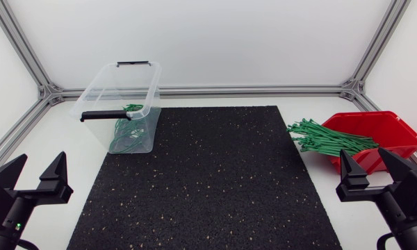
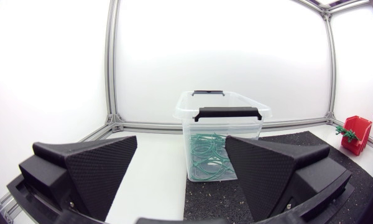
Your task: Take a green cable tie from the red box, thread the tail through the head to close it, then place it in the transparent bin on the left.
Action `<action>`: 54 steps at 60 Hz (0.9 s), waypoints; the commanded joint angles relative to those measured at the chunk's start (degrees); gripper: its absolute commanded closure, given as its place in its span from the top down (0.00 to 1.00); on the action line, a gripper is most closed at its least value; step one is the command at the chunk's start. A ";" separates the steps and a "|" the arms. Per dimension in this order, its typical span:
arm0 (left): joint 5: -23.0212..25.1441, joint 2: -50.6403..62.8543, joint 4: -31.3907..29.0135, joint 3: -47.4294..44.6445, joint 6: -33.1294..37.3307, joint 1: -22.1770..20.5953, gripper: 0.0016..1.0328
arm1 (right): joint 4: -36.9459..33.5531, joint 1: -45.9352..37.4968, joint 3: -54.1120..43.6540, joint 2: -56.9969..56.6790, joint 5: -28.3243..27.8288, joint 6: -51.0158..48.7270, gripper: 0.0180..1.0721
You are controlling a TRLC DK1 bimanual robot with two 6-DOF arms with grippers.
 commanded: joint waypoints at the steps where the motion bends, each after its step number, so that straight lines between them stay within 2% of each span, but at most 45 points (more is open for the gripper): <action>1: 0.22 -0.47 -0.90 -2.35 -0.67 -0.17 0.96 | -0.69 0.06 -0.93 -0.67 0.14 -0.21 0.95; 22: 0.13 -0.47 -0.90 -2.35 -0.67 -0.08 0.96 | -0.43 -0.47 -0.58 -0.67 0.14 -0.30 0.95; 44: 0.13 -0.56 -0.82 -2.35 -0.58 0.09 0.96 | -2.36 -0.47 7.86 -0.40 0.22 -0.21 0.95; 54: 0.13 -0.56 -0.73 -2.35 -0.67 0.09 0.96 | -2.63 -0.47 11.64 3.11 0.22 -0.21 0.95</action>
